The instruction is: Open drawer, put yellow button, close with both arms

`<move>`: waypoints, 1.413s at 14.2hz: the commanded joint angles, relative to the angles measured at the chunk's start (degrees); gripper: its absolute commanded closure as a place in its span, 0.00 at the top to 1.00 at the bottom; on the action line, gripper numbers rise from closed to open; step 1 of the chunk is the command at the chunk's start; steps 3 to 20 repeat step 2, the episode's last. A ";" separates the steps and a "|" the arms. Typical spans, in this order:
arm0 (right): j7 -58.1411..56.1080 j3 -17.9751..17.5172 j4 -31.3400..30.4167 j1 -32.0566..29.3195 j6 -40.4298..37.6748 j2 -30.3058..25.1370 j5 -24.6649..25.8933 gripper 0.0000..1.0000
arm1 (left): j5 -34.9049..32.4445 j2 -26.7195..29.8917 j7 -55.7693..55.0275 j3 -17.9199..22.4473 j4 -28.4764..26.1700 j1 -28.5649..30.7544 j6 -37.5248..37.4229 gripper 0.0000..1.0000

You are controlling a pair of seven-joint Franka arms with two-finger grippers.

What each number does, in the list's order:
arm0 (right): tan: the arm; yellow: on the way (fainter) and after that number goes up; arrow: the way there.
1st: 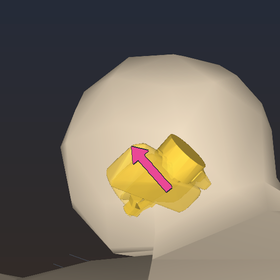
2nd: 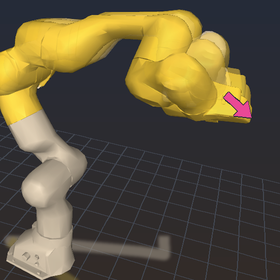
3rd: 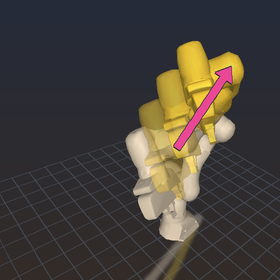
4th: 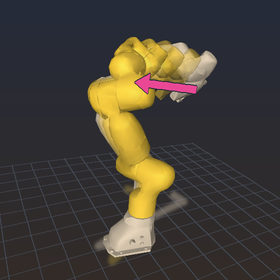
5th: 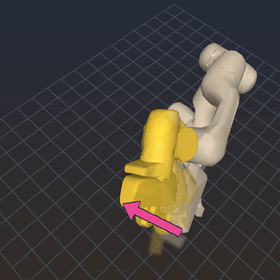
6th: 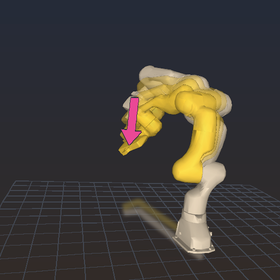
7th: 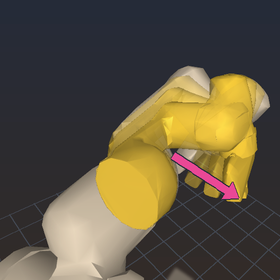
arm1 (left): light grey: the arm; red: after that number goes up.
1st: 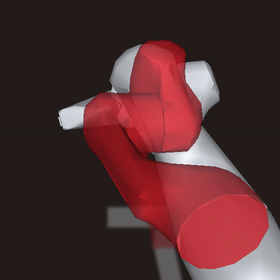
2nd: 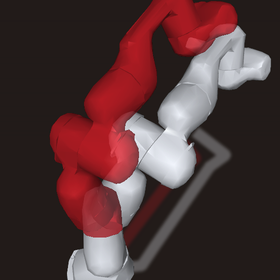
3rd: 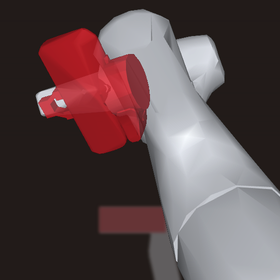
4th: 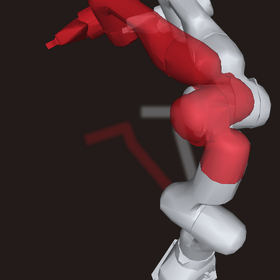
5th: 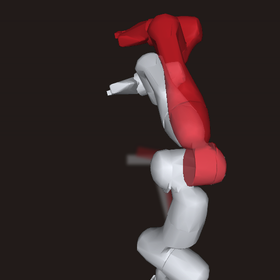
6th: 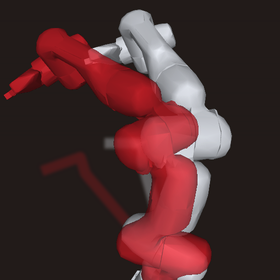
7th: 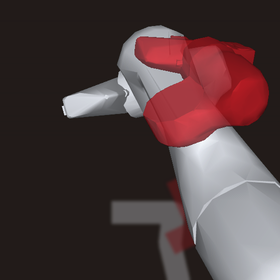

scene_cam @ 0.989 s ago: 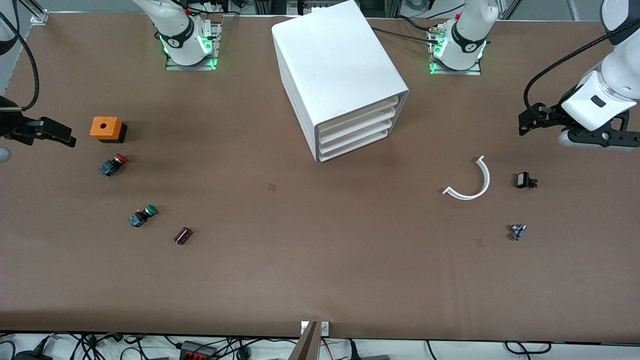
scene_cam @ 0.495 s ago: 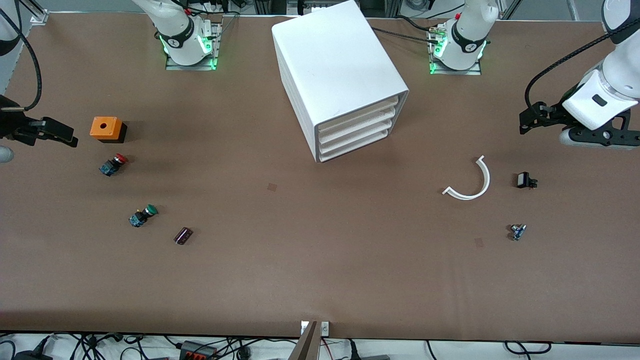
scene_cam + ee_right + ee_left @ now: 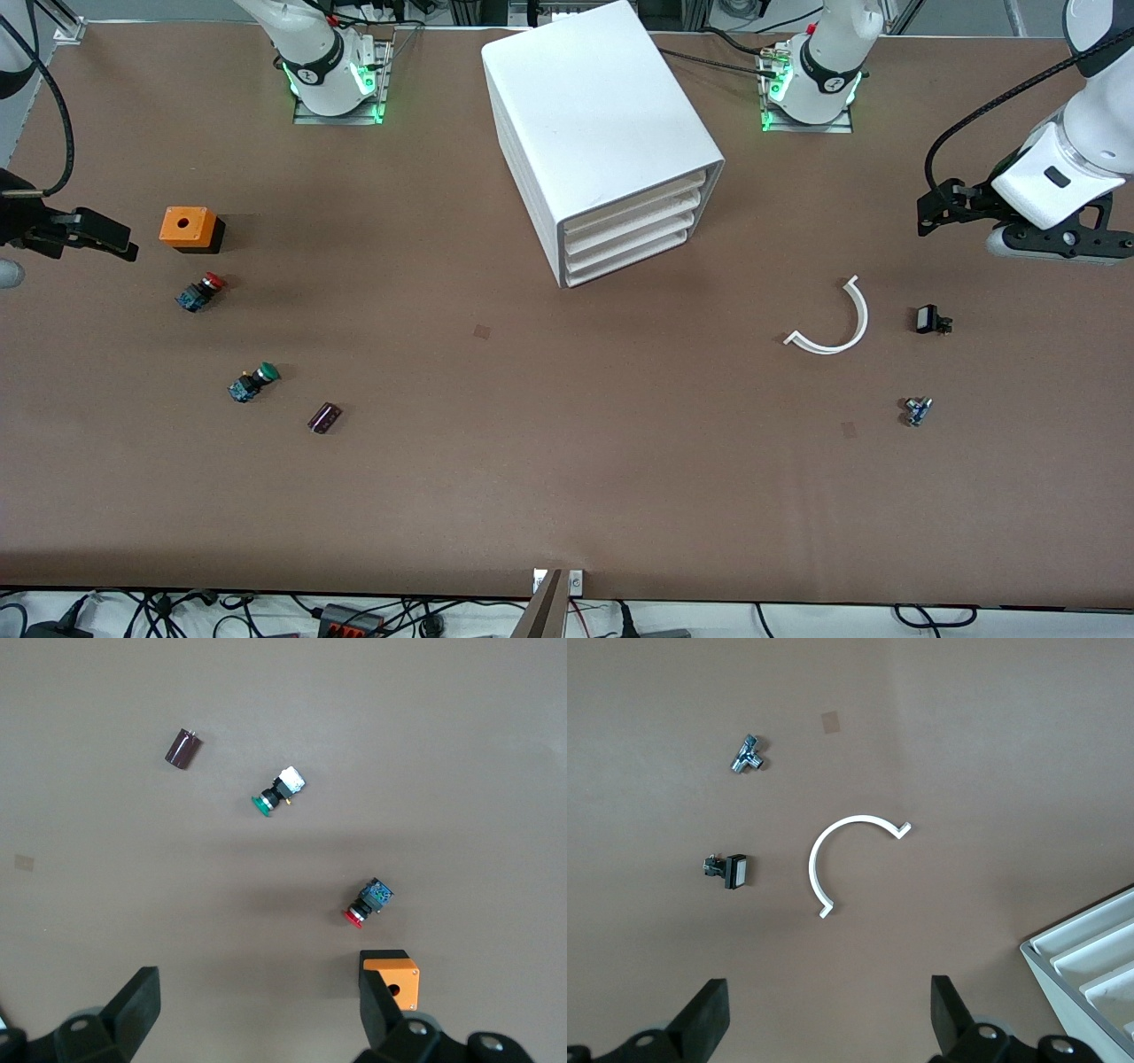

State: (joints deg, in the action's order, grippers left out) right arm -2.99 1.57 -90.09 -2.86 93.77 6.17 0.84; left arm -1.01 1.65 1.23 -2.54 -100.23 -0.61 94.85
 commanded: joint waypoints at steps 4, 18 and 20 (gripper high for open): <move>-0.35 -0.43 -1.40 -0.12 0.72 -1.24 0.74 1.00 | 0.84 0.19 0.44 -0.01 0.91 -0.01 -1.33 1.00; -0.35 -0.43 -1.40 -0.12 0.72 -1.24 0.74 1.00 | 0.84 0.19 0.44 -0.01 0.91 -0.01 -1.33 1.00; -0.35 -0.43 -1.40 -0.12 0.72 -1.24 0.74 1.00 | 0.84 0.19 0.44 -0.01 0.91 -0.01 -1.33 1.00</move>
